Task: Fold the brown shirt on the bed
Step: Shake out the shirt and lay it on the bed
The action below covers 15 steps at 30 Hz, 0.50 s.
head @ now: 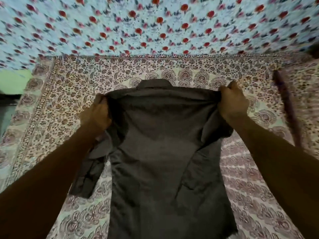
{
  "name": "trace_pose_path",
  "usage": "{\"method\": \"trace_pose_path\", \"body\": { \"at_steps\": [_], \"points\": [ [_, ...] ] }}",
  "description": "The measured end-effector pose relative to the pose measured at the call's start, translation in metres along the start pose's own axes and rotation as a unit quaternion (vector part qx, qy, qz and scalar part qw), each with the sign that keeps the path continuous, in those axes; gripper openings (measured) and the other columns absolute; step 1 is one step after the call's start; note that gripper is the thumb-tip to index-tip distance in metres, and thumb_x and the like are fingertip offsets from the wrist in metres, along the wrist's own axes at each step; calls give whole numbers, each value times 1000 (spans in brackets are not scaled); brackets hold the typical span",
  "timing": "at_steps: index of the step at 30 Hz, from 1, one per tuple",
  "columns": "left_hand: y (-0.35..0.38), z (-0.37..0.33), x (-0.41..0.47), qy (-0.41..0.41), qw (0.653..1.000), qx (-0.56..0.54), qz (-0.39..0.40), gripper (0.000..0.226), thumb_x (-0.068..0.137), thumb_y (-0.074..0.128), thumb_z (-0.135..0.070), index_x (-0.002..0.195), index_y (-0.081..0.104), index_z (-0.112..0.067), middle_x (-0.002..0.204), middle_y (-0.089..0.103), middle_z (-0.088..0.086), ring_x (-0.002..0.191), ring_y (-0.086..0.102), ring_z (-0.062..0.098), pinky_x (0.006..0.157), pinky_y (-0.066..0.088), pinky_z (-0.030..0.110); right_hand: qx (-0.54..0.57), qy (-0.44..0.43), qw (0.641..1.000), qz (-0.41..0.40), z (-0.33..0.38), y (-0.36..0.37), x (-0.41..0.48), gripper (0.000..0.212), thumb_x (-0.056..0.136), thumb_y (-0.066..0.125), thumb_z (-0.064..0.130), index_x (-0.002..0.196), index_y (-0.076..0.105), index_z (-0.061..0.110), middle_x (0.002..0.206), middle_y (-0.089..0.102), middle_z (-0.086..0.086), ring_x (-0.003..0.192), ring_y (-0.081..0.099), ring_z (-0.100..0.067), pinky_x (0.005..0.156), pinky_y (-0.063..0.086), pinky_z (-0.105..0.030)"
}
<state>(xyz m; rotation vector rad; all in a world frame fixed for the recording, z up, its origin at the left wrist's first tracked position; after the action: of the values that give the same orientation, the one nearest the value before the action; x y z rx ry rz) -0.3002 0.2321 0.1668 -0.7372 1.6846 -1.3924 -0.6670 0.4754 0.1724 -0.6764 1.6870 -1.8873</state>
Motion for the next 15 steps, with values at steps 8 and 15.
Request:
{"method": "trace_pose_path", "body": {
  "at_steps": [8,15],
  "points": [
    [100,-13,125,-52,998,40,-3,57,83,74,-8,134,48,-7,152,34,9,116,56,48,79,49,58,-4,58,997,60,4,137,118,32,90,56,-1,120,64,7,134,45,-25,128,46,-49,95,46,-64],
    [179,-69,108,2,998,9,-67,61,88,64,-29,144,48,-11,164,22,13,139,32,43,111,30,62,-13,-41,999,24,60,221,76,54,88,63,16,141,49,12,154,33,-28,137,32,-55,103,33,-69]
  ]
}}
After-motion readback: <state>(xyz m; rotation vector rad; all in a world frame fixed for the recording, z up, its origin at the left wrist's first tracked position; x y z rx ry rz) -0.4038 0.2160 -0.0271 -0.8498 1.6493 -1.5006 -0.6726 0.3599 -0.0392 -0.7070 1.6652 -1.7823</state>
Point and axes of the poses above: each hand's wrist, its own x-axis towards the middle knuckle, its own y-axis out of the palm, z = x × y, the point moved 6 cm from there along x, towards the middle knuckle
